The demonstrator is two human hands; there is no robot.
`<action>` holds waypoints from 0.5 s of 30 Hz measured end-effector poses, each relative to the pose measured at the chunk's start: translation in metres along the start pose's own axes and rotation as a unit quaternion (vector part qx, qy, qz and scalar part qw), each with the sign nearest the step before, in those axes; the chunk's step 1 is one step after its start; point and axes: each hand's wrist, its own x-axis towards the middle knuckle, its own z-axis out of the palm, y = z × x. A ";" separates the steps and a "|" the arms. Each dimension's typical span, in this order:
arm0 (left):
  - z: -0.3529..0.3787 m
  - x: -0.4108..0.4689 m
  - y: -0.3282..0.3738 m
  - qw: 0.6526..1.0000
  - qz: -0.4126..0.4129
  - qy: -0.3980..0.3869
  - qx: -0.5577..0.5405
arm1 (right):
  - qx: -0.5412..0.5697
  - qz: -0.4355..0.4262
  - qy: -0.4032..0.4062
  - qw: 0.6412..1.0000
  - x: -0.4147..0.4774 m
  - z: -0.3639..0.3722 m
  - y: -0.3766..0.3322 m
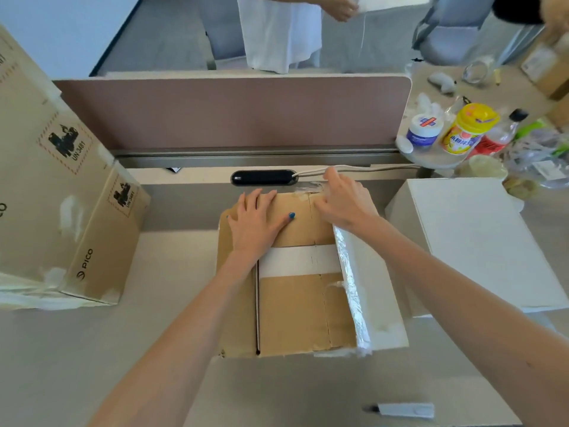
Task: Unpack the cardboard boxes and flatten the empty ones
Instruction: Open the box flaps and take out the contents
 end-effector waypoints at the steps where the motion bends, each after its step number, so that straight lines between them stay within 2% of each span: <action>1: 0.000 0.000 -0.001 1.000 0.000 -0.001 -0.003 | -0.008 -0.005 -0.011 1.000 0.000 -0.004 -0.002; 6: -0.001 0.000 -0.002 1.000 0.011 -0.012 -0.006 | -0.049 -0.002 -0.003 0.999 0.002 -0.031 0.000; 8: -0.002 0.000 -0.002 1.000 0.014 -0.020 0.010 | -0.126 -0.006 -0.010 0.992 -0.002 -0.044 0.010; 10: -0.002 0.000 -0.001 0.998 0.028 -0.021 0.052 | -0.284 -0.011 -0.013 0.959 -0.009 -0.051 0.018; 12: -0.004 -0.002 0.002 0.991 0.070 -0.004 0.112 | -0.425 -0.027 -0.031 0.904 -0.014 -0.050 0.023; 14: -0.004 -0.010 0.007 0.984 0.116 0.007 0.136 | -0.503 -0.031 -0.056 0.862 -0.020 -0.045 0.029; 15: -0.004 -0.016 0.009 0.982 0.131 0.002 0.138 | -0.519 -0.027 -0.065 0.852 -0.023 -0.040 0.033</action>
